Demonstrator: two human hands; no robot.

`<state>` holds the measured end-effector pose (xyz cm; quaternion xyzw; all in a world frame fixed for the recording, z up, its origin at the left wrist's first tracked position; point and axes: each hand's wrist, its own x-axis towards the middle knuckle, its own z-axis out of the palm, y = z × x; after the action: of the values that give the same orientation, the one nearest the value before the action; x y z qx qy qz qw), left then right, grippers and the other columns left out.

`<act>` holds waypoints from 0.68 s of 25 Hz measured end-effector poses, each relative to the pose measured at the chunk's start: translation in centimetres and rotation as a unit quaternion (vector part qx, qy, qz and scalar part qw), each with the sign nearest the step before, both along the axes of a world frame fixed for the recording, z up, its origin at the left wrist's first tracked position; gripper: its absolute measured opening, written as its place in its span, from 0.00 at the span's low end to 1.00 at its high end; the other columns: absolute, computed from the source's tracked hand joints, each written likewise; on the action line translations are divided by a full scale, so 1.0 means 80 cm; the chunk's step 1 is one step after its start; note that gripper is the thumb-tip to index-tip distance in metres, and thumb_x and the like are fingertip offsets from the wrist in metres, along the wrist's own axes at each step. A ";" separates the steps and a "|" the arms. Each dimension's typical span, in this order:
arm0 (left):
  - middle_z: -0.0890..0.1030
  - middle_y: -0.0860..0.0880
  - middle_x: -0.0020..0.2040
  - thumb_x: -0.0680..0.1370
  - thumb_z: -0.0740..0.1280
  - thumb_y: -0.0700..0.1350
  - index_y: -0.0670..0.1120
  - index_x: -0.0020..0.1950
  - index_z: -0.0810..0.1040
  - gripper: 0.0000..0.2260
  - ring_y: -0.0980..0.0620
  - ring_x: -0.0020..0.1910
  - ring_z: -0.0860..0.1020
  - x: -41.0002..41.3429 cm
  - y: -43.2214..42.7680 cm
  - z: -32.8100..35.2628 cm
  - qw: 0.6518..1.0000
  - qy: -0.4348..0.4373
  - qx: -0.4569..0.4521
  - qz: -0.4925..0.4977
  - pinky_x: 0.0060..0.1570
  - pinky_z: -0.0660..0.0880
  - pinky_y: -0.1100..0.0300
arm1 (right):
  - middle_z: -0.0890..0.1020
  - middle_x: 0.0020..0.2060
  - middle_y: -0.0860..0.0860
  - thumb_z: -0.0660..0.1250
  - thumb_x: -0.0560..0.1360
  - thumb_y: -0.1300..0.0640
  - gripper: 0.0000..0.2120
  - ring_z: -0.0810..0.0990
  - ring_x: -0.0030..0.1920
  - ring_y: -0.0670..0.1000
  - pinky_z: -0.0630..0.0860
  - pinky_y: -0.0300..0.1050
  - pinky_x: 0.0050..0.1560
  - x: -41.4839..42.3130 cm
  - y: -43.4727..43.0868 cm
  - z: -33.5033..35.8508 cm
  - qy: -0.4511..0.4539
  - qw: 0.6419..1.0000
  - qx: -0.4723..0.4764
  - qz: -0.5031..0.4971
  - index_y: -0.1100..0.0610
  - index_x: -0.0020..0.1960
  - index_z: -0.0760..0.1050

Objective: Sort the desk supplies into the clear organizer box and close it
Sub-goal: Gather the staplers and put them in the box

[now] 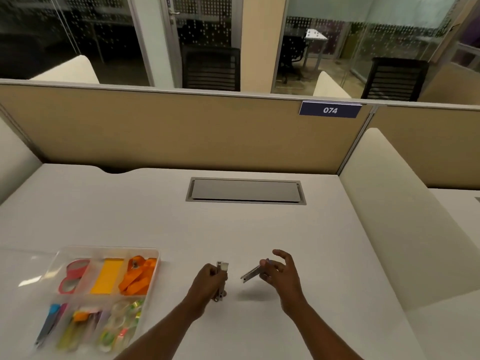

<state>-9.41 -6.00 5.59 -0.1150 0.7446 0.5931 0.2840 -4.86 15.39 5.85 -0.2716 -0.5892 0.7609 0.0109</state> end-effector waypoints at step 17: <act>0.71 0.46 0.29 0.75 0.64 0.46 0.44 0.42 0.70 0.06 0.50 0.24 0.68 0.014 -0.285 0.041 0.991 0.030 0.027 0.126 0.24 0.63 0.61 | 0.82 0.41 0.64 0.64 0.78 0.64 0.08 0.82 0.42 0.61 0.80 0.57 0.54 -0.056 -0.366 0.037 -0.159 0.970 -0.132 0.125 0.68 0.51 0.78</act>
<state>-8.26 -28.83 8.90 -0.1824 0.7162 0.6470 0.1875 -9.31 -13.89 8.79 -0.3126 -0.5071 0.7741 -0.2145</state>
